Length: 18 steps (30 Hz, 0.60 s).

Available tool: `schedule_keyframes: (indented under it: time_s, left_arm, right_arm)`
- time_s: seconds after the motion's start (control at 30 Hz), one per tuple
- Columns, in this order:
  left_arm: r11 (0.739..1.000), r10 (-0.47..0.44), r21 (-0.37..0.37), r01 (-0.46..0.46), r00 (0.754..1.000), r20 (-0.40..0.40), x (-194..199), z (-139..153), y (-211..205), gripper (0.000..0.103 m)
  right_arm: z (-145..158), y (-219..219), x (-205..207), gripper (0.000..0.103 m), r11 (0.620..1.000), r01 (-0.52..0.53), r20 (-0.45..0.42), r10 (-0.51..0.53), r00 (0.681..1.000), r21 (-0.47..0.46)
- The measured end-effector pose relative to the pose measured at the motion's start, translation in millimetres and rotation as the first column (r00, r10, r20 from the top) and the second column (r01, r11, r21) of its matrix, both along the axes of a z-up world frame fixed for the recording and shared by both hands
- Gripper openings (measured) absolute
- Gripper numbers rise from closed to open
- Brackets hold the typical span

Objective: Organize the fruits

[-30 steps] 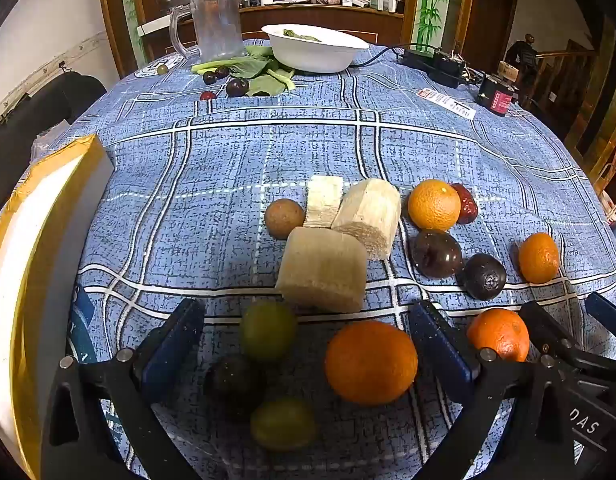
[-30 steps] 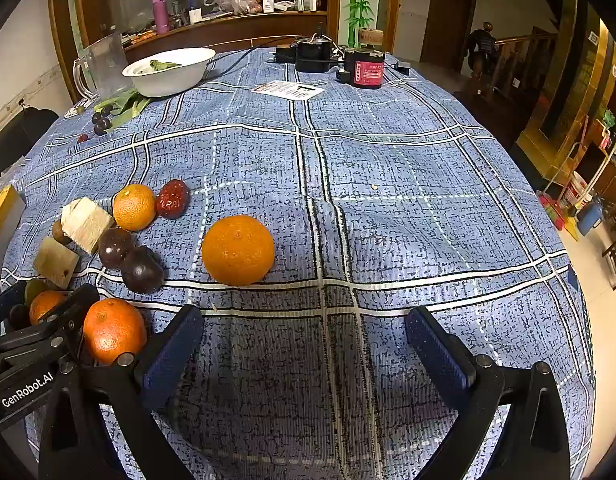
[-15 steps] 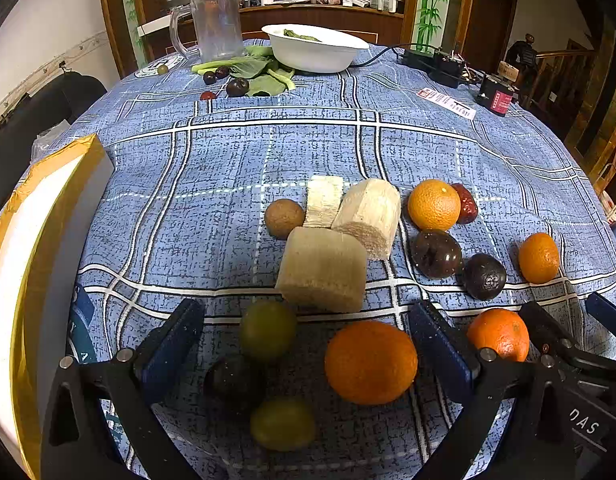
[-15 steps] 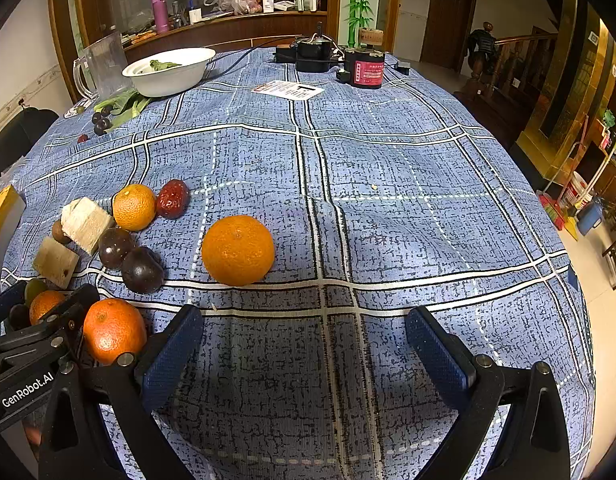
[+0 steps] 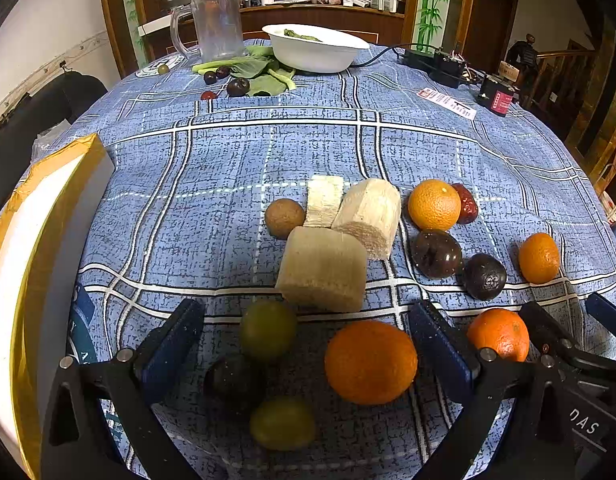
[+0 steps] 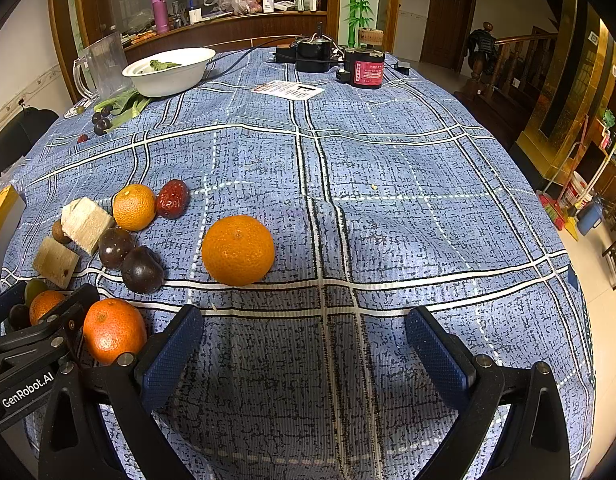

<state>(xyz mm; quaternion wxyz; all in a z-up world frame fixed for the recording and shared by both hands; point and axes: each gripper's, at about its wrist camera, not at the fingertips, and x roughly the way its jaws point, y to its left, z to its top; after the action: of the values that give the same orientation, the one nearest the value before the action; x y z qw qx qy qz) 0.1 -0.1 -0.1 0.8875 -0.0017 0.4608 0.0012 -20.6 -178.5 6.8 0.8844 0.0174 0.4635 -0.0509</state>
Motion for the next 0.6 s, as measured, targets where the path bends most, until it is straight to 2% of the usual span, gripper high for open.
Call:
schedule_keyframes:
  time_s: [0.2,0.37,0.43,0.47,0.53,0.6]
  left_arm:
    - [1.000,0.004,0.004,-0.004,1.000,-0.003,0,0,-1,0.103]
    - [0.999,-0.042,-0.003,0.042,0.998,-0.057,4,2,5,0.103]
    - [0.998,-0.068,-0.015,0.067,0.994,-0.084,2,3,6,0.103]
    - [0.996,-0.075,-0.049,0.071,0.994,-0.084,-2,6,10,0.103]
    - [0.988,-0.083,-0.132,0.079,0.996,-0.027,-16,16,18,0.102]
    - [0.993,-0.078,-0.083,0.083,0.995,0.056,-31,31,19,0.103]
  right_arm:
    - [0,-1,0,0.102,1.000,0.000,0.000,0.000,1.000,0.001]
    - [0,-2,1,0.102,1.000,-0.010,-0.022,0.010,1.000,0.007]
    - [0,-3,7,0.102,1.000,0.000,-0.056,0.000,0.998,0.009]
    - [1,-3,7,0.102,1.000,0.001,-0.060,-0.001,0.998,0.008]
    - [1,-3,11,0.102,1.000,-0.002,-0.058,0.002,0.998,0.006]
    - [0,-1,13,0.102,1.000,-0.003,-0.053,0.003,0.999,0.004]
